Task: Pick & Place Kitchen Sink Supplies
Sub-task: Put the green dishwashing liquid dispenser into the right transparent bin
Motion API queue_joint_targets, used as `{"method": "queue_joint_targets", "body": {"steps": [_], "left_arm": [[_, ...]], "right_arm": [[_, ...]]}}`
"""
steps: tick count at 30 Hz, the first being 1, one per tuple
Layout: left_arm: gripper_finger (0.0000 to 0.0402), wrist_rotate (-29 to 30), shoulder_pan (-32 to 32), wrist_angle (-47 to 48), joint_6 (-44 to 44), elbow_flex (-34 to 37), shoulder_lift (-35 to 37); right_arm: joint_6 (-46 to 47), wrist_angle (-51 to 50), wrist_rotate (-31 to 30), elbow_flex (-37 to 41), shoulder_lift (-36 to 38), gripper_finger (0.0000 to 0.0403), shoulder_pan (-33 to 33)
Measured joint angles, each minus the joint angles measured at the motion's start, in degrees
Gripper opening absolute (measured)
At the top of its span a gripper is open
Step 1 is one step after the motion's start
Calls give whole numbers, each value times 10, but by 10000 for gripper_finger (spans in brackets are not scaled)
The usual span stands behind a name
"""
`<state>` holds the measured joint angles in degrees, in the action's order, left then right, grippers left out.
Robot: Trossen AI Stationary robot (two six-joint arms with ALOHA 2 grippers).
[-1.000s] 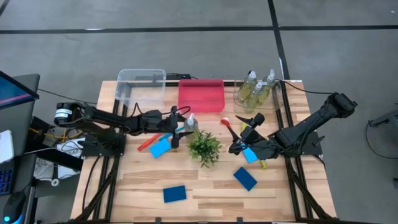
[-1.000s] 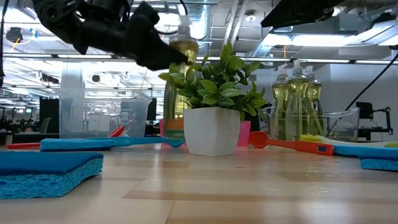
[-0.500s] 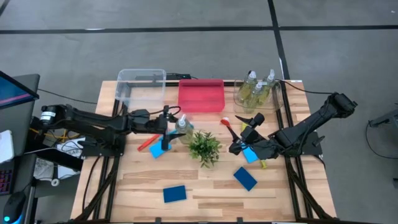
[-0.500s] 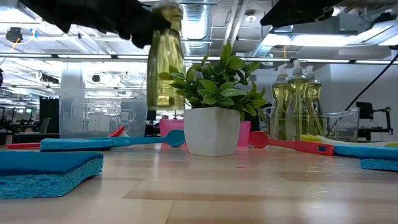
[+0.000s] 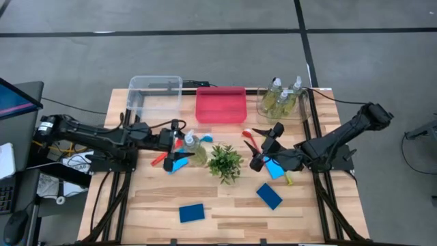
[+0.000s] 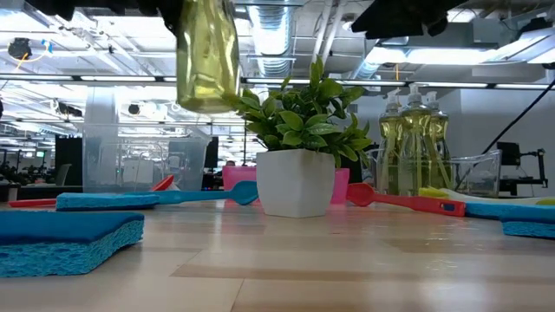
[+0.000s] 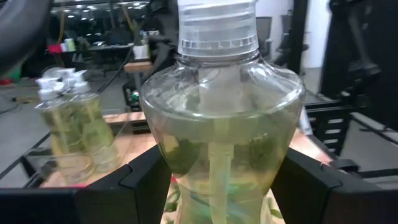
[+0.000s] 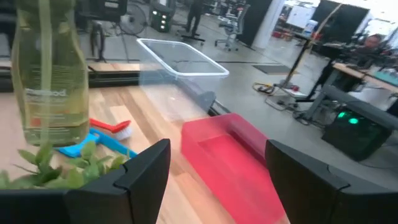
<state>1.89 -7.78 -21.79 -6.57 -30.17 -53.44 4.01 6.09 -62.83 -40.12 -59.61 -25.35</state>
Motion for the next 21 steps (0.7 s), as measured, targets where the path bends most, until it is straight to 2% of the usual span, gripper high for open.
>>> {"method": "queue_joint_targets", "body": {"steps": [10, 14, 21], "left_arm": [[239, 0, -41, -1, 0, 0, 6], [239, 0, -47, -1, 0, 0, 6], [239, 0, -58, -3, 0, 0, 6]], "right_arm": [[0, 81, 137, 0, 0, 256, 29], [-3, 150, 195, 0, -16, 256, 42], [-70, 302, 329, 0, -85, 256, 49]]}}
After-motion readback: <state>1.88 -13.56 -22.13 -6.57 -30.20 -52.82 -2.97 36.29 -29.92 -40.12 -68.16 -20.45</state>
